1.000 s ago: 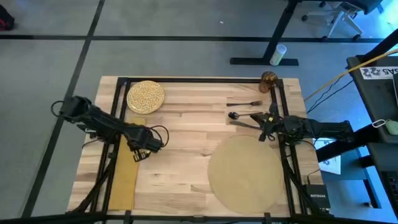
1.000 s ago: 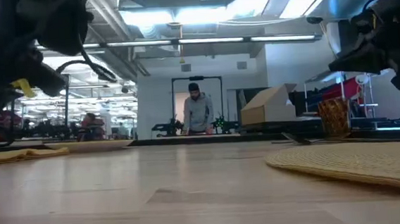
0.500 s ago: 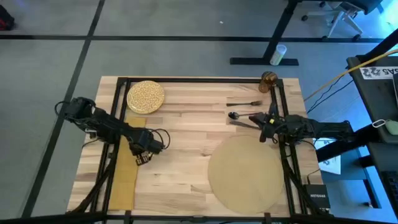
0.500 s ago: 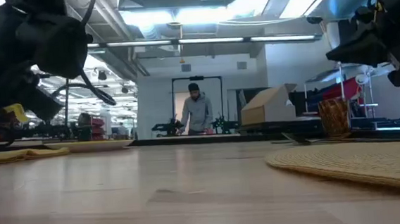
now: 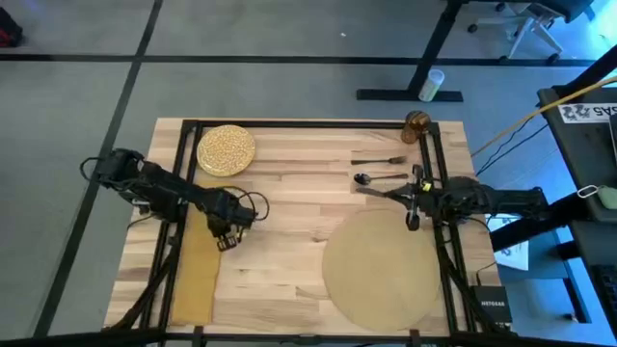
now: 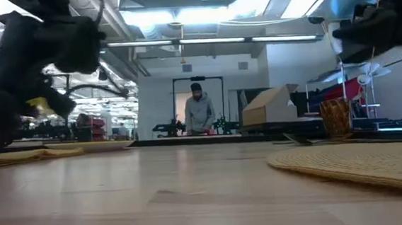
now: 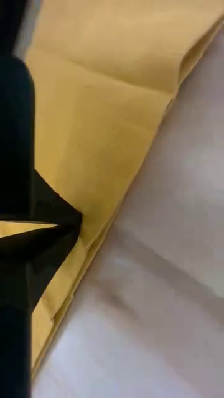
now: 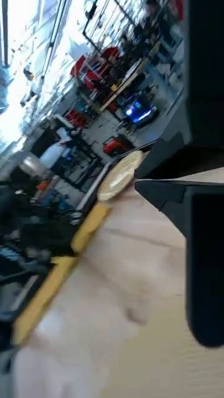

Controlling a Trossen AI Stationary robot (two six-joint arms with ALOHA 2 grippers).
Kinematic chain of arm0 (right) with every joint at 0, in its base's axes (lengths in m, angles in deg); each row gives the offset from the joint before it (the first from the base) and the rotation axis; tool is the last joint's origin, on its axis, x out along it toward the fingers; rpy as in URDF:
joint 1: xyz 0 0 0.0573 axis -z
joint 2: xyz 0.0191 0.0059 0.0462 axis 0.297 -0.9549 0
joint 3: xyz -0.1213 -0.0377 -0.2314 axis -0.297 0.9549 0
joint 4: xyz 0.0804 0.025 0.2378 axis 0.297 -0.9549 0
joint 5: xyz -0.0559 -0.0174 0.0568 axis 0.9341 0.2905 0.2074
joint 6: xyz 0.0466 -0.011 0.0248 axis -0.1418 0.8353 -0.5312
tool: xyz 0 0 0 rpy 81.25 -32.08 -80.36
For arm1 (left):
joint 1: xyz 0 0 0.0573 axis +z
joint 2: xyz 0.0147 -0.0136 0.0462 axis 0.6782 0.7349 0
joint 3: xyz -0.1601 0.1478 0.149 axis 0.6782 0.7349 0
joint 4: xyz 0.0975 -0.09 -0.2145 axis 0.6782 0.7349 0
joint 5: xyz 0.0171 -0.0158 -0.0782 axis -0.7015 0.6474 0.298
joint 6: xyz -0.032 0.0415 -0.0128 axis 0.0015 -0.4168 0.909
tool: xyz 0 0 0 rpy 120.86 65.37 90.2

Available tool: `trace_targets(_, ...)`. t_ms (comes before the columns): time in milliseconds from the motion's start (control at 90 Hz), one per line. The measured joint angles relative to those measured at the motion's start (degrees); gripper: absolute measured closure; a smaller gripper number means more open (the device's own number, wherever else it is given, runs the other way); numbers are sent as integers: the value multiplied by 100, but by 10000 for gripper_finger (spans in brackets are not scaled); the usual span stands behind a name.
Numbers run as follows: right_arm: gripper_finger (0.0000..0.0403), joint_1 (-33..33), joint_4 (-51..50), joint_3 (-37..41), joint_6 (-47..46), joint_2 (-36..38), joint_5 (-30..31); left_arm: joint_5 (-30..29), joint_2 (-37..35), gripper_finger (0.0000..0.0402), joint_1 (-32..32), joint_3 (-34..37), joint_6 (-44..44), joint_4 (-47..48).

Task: Set table place
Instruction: Fold the yellow table napkin

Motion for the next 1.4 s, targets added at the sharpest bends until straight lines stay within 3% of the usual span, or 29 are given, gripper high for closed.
trace_targets(467, 403, 0, 527, -2, -960, 0, -107, -474, 58, 402, 1213, -84, -1274, -2665)
trace_targets(678, 403, 0, 602, -2, -1034, -1, -107, -54, 402, 402, 1457, -88, -1501, -3507)
trace_targets(878, 403, 0, 614, -2, -1036, 0, -107, 304, 604, 401, 1207, -198, -1321, -4042)
trace_targets(1078, 403, 0, 635, -2, -1034, -2, -107, 350, 488, 401, 1003, -1156, -1916, -3358)
trace_targets(1244, 403, 0, 708, -2, -1055, -2, -109, 340, 383, 401, 747, -2094, -2170, -1752)
trace_targets(1400, 403, 0, 804, -2, -1585, 0, -320, 364, 348, 401, 87, -2259, -1829, -259)
